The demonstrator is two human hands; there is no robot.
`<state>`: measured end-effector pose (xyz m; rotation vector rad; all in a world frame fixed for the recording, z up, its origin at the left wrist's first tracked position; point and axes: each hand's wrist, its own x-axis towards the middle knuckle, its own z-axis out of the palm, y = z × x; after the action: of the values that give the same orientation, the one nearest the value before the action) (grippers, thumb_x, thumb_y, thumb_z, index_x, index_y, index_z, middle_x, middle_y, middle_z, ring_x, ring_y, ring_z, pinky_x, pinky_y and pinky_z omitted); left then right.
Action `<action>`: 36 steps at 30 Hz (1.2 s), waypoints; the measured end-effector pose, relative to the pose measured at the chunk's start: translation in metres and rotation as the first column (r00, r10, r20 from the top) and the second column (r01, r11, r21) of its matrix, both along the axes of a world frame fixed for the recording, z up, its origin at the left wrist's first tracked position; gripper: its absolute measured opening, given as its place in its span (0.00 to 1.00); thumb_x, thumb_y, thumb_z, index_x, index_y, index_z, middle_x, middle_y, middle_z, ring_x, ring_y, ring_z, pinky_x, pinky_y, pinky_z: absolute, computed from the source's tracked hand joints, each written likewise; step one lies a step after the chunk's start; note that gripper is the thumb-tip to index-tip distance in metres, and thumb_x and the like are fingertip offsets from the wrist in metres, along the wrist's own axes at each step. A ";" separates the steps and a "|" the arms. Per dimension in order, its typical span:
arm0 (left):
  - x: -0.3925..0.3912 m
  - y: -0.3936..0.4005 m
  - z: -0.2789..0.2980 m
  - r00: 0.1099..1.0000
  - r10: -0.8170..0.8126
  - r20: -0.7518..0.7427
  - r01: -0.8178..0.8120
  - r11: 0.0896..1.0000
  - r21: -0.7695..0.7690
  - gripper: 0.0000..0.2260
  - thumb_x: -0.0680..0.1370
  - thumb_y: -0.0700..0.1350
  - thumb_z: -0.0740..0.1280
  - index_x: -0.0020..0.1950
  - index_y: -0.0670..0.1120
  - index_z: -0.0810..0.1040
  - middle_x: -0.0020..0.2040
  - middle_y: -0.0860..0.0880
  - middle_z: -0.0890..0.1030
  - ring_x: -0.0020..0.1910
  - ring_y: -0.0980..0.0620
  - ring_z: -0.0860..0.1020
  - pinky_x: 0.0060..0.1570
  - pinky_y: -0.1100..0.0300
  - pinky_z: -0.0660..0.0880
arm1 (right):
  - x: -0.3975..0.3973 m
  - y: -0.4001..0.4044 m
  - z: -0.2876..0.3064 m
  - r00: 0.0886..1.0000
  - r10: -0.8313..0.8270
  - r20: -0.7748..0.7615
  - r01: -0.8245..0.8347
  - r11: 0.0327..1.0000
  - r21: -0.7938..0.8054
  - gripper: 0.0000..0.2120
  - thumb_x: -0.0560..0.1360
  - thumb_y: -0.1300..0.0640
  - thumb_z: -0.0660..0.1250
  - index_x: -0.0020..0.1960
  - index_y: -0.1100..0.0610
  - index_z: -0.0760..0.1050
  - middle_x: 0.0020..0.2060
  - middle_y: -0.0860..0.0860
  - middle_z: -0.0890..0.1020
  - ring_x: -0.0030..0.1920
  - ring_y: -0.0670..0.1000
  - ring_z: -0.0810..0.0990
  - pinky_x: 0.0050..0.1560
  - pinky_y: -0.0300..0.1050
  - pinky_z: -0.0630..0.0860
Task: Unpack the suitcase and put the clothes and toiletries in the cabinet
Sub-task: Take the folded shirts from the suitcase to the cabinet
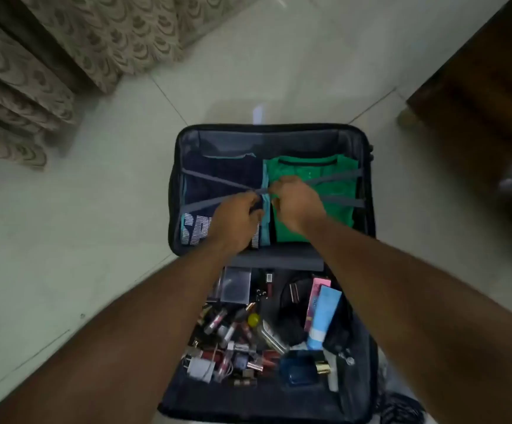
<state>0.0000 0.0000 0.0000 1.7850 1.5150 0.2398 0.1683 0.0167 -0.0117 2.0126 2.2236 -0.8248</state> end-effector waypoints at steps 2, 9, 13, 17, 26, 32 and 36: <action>0.010 0.014 -0.025 1.000 -0.001 -0.015 0.002 0.999 0.036 0.11 0.80 0.43 0.70 0.62 0.45 0.80 0.56 0.46 0.82 0.55 0.48 0.78 0.57 0.49 0.76 | 0.002 0.011 -0.026 1.000 -0.010 0.017 0.010 1.000 -0.006 0.15 0.78 0.64 0.65 0.63 0.56 0.80 0.56 0.56 0.79 0.58 0.60 0.79 0.54 0.54 0.80; 0.020 0.036 -0.081 0.985 -0.004 -0.175 0.017 0.997 0.074 0.08 0.77 0.36 0.69 0.54 0.44 0.83 0.47 0.46 0.82 0.53 0.43 0.77 0.57 0.44 0.76 | 0.000 0.015 -0.072 0.982 -0.172 -0.077 0.167 0.984 -0.065 0.07 0.79 0.61 0.66 0.54 0.52 0.79 0.48 0.53 0.83 0.52 0.58 0.81 0.50 0.49 0.71; 0.014 0.043 -0.087 0.994 0.056 -0.090 -0.057 0.998 -0.009 0.04 0.78 0.42 0.71 0.46 0.47 0.84 0.38 0.51 0.82 0.45 0.45 0.79 0.51 0.44 0.79 | 0.006 0.016 -0.077 0.913 -0.298 -0.280 0.270 0.953 -0.135 0.05 0.79 0.59 0.69 0.44 0.54 0.80 0.37 0.49 0.79 0.40 0.52 0.77 0.40 0.44 0.68; 0.015 0.053 -0.077 0.997 0.053 -0.063 -0.058 0.995 -0.078 0.07 0.79 0.48 0.72 0.42 0.49 0.83 0.35 0.52 0.81 0.39 0.48 0.80 0.48 0.45 0.79 | 0.012 0.024 -0.071 0.881 -0.308 -0.360 0.258 0.949 -0.181 0.08 0.80 0.60 0.70 0.43 0.61 0.83 0.37 0.55 0.82 0.38 0.51 0.77 0.39 0.46 0.72; 0.000 0.051 -0.061 0.983 0.048 -0.175 -0.060 0.996 -0.062 0.09 0.79 0.48 0.70 0.40 0.47 0.82 0.37 0.49 0.83 0.42 0.45 0.81 0.53 0.45 0.77 | 0.021 0.020 -0.060 0.931 -0.303 -0.204 0.283 0.952 -0.121 0.17 0.79 0.60 0.67 0.33 0.51 0.71 0.31 0.49 0.76 0.35 0.52 0.75 0.38 0.47 0.74; -0.087 0.052 -0.041 0.728 0.015 -0.686 0.083 0.990 0.110 0.15 0.81 0.52 0.62 0.42 0.45 0.81 0.44 0.44 0.82 0.52 0.41 0.77 0.55 0.46 0.67 | 0.034 0.012 -0.028 0.922 -0.231 0.311 0.268 0.960 -0.079 0.11 0.74 0.66 0.62 0.49 0.55 0.80 0.45 0.57 0.83 0.50 0.61 0.80 0.55 0.53 0.73; -0.104 0.048 -0.025 0.553 -0.074 -0.830 0.186 0.982 0.037 0.08 0.76 0.50 0.68 0.43 0.48 0.83 0.49 0.46 0.83 0.59 0.43 0.74 0.59 0.46 0.66 | -0.001 0.016 -0.020 0.923 -0.146 0.357 0.181 0.981 -0.066 0.09 0.74 0.65 0.63 0.49 0.55 0.78 0.45 0.55 0.81 0.55 0.59 0.78 0.64 0.58 0.69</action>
<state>-0.1044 0.0477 -0.0248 2.2470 1.9932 -0.7328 0.1669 0.0329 -0.0317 2.1230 1.8080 -0.5193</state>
